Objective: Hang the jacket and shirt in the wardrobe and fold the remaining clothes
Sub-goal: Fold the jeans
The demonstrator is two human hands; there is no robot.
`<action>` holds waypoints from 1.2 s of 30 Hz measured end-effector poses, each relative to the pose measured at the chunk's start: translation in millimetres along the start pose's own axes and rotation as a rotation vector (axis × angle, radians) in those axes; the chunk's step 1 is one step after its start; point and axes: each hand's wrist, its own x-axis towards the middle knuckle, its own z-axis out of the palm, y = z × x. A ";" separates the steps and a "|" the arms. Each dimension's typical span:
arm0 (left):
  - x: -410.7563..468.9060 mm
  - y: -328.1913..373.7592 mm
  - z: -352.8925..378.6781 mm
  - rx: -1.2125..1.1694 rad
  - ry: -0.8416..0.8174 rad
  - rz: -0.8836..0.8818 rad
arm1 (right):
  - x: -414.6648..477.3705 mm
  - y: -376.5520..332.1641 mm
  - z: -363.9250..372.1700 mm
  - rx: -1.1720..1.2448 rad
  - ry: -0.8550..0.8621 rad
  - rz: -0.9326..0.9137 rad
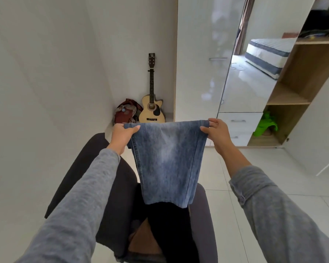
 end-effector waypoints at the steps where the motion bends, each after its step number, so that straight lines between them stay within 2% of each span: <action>1: -2.1 0.8 -3.8 0.019 -0.016 0.035 | -7.3 -1.2 1.0 0.016 0.004 0.003; 5: -9.1 5.1 -24.8 0.098 -0.036 0.116 | -30.7 -5.5 6.1 -0.040 0.007 -0.060; 7: -15.9 9.4 -29.7 0.151 -0.069 0.147 | -36.7 -8.7 9.0 -0.150 0.009 -0.117; 10: -19.9 14.3 -33.8 0.295 -0.214 0.269 | -41.3 -16.4 14.9 -0.341 -0.026 -0.185; 13: -11.3 14.4 -35.9 0.399 -0.294 0.248 | -36.1 -18.9 18.9 -0.558 -0.083 -0.230; 17: 5.2 14.7 -22.4 0.543 -0.303 0.317 | -13.0 -16.2 18.6 -0.686 -0.028 -0.245; 21: 28.9 15.0 6.5 0.760 -0.216 0.355 | 11.9 -18.0 16.7 -0.897 -0.048 -0.245; 23: 44.1 17.0 18.4 0.868 -0.211 0.370 | 29.9 -16.4 16.0 -0.884 -0.139 -0.191; 25: 62.0 15.4 27.3 0.926 -0.303 0.400 | 47.9 -11.2 17.9 -0.907 -0.198 -0.137; 28: 85.0 10.5 38.6 0.993 -0.347 0.396 | 75.5 -2.5 23.0 -0.924 -0.172 -0.138; 36: 130.9 26.2 67.2 1.036 -0.141 0.540 | 134.6 -26.5 31.2 -0.908 -0.035 -0.261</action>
